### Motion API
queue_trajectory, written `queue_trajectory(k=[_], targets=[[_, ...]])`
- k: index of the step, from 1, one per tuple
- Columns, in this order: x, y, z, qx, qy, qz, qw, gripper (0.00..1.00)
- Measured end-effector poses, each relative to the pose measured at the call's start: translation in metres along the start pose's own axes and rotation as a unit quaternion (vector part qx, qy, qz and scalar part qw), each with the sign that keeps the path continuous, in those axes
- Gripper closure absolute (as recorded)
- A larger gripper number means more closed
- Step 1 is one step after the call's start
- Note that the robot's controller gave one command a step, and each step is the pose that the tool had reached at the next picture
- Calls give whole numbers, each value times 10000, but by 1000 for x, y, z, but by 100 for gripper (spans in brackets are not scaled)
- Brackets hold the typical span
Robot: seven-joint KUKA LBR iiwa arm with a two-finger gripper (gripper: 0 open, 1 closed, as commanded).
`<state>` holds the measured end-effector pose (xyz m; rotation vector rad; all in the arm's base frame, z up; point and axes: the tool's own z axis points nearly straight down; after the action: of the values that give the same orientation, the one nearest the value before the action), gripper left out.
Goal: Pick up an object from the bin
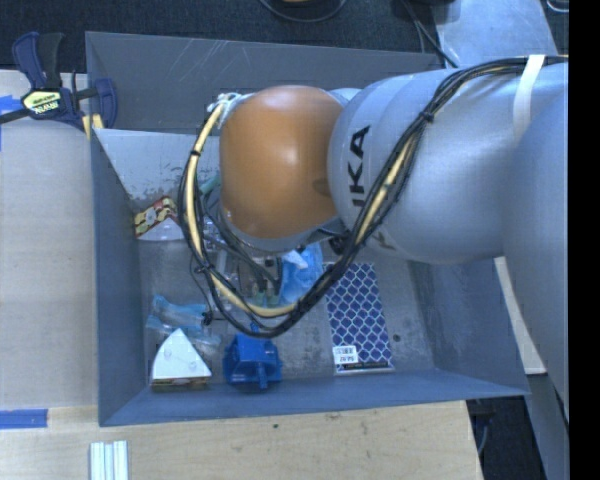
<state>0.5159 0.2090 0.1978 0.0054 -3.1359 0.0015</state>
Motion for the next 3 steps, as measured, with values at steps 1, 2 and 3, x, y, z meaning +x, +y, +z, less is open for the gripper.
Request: queue_trajectory(k=[1,2,3], targets=[[-2,-1,-5,-10,-41,20,10000,0],[13,-55,47,11,15,-690,9976,0],[-7,-73,-2,-23,-73,877,9961,0]])
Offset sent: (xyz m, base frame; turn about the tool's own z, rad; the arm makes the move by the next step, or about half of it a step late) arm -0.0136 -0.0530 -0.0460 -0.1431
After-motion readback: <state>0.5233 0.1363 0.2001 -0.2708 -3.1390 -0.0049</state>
